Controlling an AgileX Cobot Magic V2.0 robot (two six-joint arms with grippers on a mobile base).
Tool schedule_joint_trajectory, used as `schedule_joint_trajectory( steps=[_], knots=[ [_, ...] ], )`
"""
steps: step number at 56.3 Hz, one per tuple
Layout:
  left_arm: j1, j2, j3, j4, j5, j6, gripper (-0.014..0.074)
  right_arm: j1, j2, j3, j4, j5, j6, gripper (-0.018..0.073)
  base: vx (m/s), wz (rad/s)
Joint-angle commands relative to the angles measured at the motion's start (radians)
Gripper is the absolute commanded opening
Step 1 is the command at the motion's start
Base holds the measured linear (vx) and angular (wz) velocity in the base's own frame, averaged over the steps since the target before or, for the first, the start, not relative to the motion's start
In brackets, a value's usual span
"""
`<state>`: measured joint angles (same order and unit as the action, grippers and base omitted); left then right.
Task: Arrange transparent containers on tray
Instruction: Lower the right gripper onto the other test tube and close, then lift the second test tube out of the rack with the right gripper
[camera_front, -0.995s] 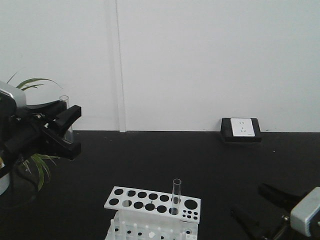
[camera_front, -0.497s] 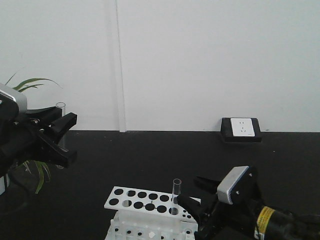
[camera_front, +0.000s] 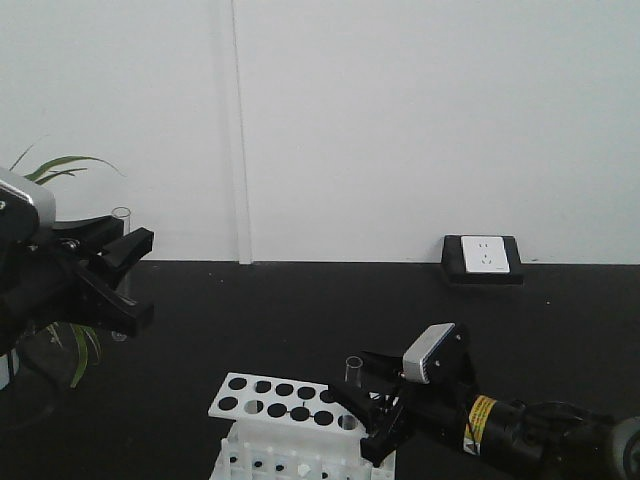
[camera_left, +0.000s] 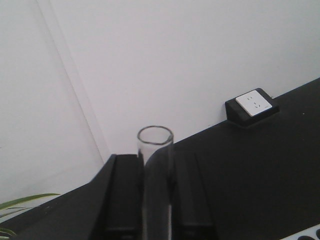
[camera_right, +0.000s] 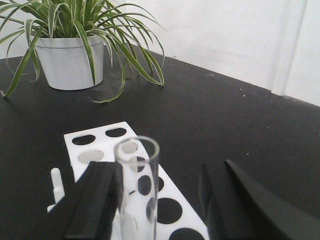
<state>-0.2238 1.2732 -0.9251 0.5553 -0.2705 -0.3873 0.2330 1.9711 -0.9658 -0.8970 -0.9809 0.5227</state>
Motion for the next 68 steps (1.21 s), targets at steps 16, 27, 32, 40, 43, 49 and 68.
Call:
schedule_joint_trajectory(
  steps=[16,27,32,40,43,49,68],
  knots=[
    [-0.003,-0.032,-0.035,-0.016,-0.050,-0.012,-0.0001,-0.001,-0.044,-0.037,0.032,-0.115,0.003,-0.0014,0.00,0.00],
    [-0.003,-0.032,-0.035,-0.016,-0.045,-0.012,-0.0001,-0.001,-0.119,-0.037,0.029,-0.094,0.045,-0.0013,0.00,0.00],
    [-0.003,-0.032,-0.035,-0.018,-0.023,-0.013,-0.0001,-0.002,-0.200,-0.037,0.028,-0.043,0.062,-0.0013,0.00,0.00],
    [-0.003,-0.032,-0.035,-0.045,0.046,-0.013,-0.0001,-0.002,-0.361,-0.037,0.021,0.141,0.143,-0.0013,0.00,0.00],
    [-0.003,-0.032,-0.035,-0.061,0.060,-0.013,-0.0001,-0.002,-0.424,-0.037,0.021,0.228,0.200,-0.0013,0.00,0.00],
    [-0.006,-0.032,-0.035,-0.068,0.080,-0.047,-0.0001,-0.002,-0.532,-0.031,0.009,0.383,0.280,-0.0013,0.00,0.00],
    [-0.026,-0.045,-0.035,-0.066,0.112,-0.133,-0.0001,-0.003,-0.660,-0.030,-0.218,0.449,0.461,-0.0013,0.00,0.00]
  ],
)
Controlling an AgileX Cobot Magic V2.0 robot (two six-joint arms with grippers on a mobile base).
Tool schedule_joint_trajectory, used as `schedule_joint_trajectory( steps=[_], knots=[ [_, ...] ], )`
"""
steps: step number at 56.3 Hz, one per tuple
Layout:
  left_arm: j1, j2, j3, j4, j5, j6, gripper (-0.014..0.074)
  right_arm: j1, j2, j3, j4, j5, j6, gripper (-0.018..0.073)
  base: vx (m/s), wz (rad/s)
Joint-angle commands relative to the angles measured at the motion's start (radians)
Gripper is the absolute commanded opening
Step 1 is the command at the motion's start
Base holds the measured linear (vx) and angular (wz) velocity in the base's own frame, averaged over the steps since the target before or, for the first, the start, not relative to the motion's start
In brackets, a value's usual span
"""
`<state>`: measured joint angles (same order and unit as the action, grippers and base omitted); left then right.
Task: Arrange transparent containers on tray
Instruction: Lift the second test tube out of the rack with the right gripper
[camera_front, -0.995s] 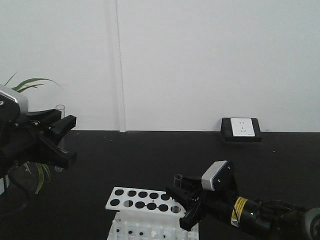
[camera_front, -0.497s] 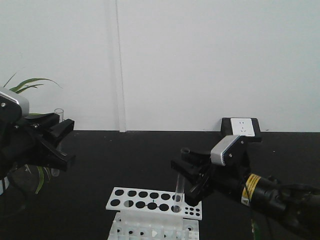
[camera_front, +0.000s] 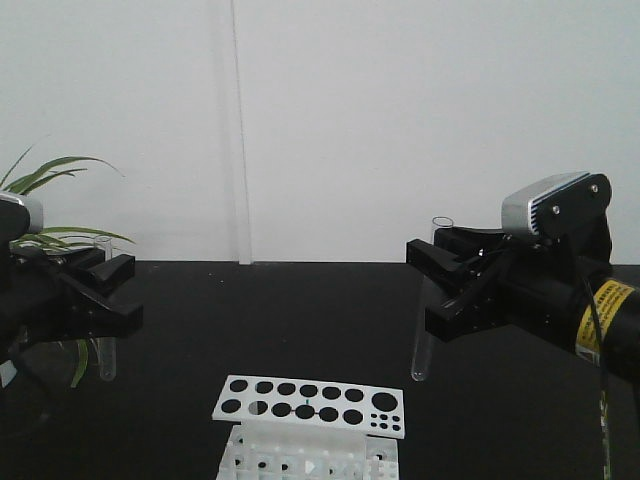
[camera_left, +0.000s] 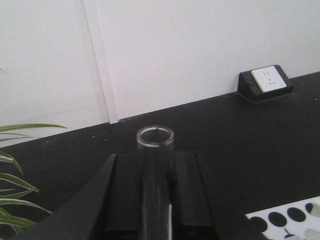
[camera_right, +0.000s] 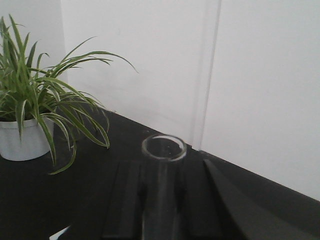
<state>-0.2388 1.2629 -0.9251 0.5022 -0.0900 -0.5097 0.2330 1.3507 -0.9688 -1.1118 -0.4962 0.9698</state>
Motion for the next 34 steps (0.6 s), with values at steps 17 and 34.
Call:
schedule_joint_trajectory(
  steps=[17,34],
  knots=[
    [-0.011,-0.032,-0.035,-0.013,-0.058,-0.010,-0.0001,-0.003,-0.040,-0.027,-0.003,-0.038,0.014,-0.0013,0.00,0.00],
    [-0.011,-0.032,-0.035,-0.013,-0.058,-0.010,-0.0001,-0.003,-0.040,-0.027,-0.003,-0.038,0.014,-0.0013,0.00,0.00]
  ],
)
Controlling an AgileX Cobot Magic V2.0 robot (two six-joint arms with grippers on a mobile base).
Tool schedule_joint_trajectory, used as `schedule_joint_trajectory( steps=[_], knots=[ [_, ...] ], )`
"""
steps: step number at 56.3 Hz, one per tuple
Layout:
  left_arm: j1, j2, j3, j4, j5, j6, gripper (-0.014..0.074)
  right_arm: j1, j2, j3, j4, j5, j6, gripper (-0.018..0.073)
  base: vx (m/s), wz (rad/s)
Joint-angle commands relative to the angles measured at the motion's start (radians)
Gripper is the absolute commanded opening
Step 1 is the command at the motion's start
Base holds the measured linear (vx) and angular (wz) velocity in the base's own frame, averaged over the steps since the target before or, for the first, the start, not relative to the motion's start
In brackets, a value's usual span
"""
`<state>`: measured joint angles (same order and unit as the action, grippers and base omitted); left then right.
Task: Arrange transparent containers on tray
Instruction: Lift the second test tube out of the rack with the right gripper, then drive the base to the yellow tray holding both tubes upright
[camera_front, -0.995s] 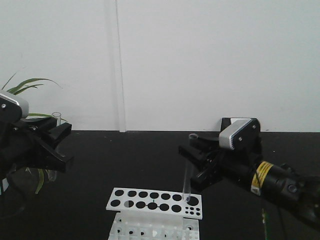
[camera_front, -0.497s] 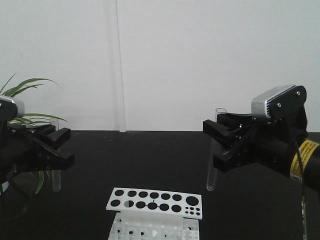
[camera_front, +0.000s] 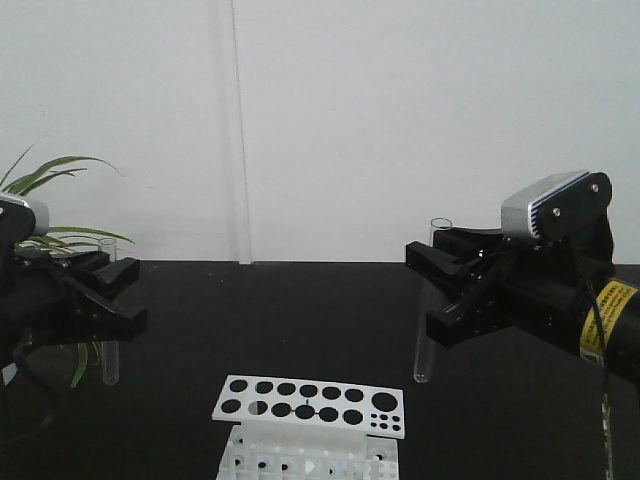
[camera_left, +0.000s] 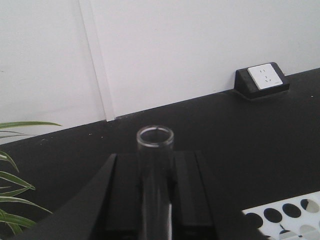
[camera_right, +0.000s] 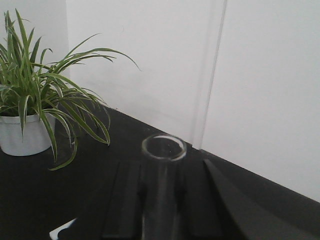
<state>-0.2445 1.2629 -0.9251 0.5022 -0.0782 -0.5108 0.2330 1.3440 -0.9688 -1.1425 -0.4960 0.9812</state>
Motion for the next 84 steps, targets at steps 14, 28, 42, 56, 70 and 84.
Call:
schedule_joint_trajectory(
  steps=[14,28,42,56,70,84],
  knots=[
    [-0.006,-0.032,-0.035,-0.013,-0.070,-0.009,-0.0001,-0.003,-0.033,-0.027,0.027,-0.038,0.002,-0.0013,0.00,0.00],
    [-0.006,-0.032,-0.035,-0.013,-0.071,-0.009,-0.0001,-0.003,-0.033,-0.027,0.023,-0.036,0.002,-0.0013,-0.01,0.01],
    [-0.006,-0.032,-0.035,-0.013,-0.071,-0.009,-0.0001,-0.003,-0.033,-0.027,0.023,-0.034,0.002,-0.0013,-0.08,0.02],
    [-0.006,-0.032,-0.035,-0.013,-0.070,-0.009,-0.0001,-0.003,-0.033,-0.027,0.023,-0.034,0.002,-0.0013,-0.20,0.03],
    [-0.006,-0.032,-0.035,-0.013,-0.070,-0.009,-0.0001,-0.003,-0.033,-0.027,0.021,-0.037,0.002,-0.0013,-0.25,0.06],
    [-0.006,-0.032,-0.035,-0.013,-0.068,-0.009,-0.0001,-0.003,-0.033,-0.027,0.020,-0.037,0.002,-0.0013,-0.28,0.06]
  ],
)
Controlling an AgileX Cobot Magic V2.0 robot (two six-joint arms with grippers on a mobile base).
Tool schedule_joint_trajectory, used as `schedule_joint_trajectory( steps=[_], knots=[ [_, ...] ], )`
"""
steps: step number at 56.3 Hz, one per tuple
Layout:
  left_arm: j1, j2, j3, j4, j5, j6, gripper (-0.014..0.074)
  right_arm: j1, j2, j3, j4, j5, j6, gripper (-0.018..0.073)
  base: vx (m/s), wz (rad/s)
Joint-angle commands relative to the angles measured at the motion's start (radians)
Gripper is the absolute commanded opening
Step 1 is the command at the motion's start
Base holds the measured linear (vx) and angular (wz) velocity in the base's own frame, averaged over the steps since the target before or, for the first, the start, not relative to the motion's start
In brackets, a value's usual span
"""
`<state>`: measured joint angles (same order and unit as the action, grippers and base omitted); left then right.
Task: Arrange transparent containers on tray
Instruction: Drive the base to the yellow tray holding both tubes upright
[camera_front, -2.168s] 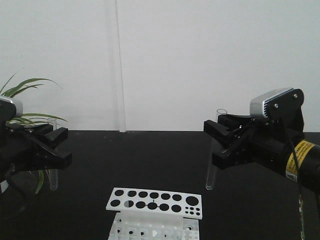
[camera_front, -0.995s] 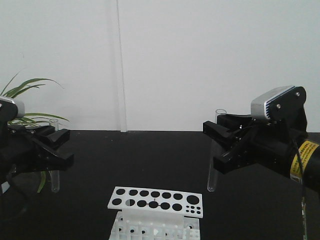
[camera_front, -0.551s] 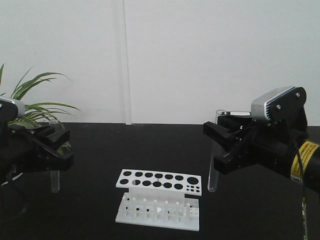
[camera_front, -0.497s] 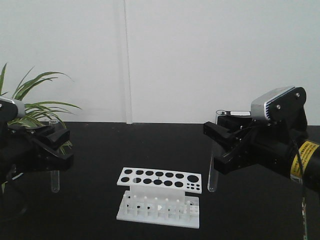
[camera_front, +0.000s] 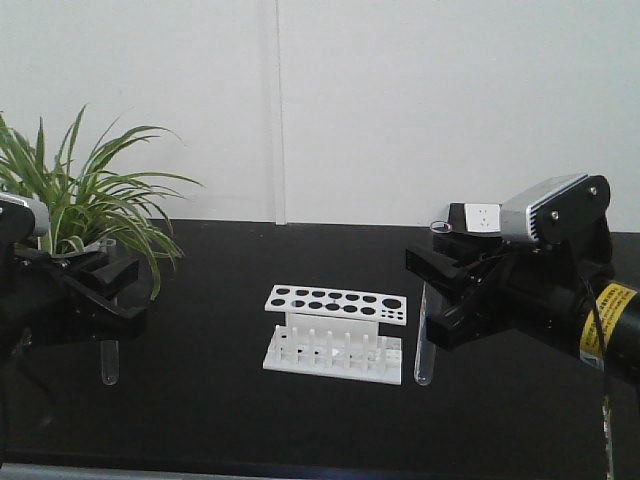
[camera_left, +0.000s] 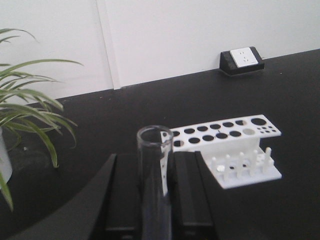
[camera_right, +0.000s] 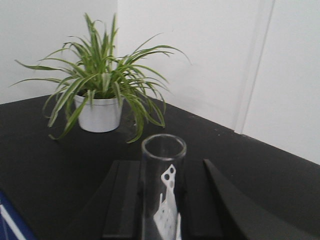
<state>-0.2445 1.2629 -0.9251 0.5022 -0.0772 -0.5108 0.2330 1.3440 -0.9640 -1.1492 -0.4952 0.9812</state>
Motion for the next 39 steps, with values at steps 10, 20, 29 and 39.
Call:
schedule_joint_trajectory(
  steps=[10,20,29,39],
  knots=[
    [-0.006,-0.032,-0.035,-0.013,-0.069,-0.009,-0.0001,-0.003,-0.033,-0.032,0.020,-0.038,0.002,-0.0013,-0.32,0.08],
    [-0.006,-0.032,-0.035,-0.013,-0.069,-0.009,-0.0001,-0.003,-0.033,-0.032,0.020,-0.038,0.002,-0.0013,-0.34,0.12],
    [-0.006,-0.032,-0.035,-0.013,-0.069,-0.009,-0.0001,-0.003,-0.033,-0.032,0.020,-0.038,0.002,-0.0013,-0.35,0.13],
    [-0.006,-0.032,-0.035,-0.013,-0.068,-0.009,-0.0001,-0.003,-0.033,-0.032,0.020,-0.039,0.002,-0.0013,-0.37,0.14]
  ],
)
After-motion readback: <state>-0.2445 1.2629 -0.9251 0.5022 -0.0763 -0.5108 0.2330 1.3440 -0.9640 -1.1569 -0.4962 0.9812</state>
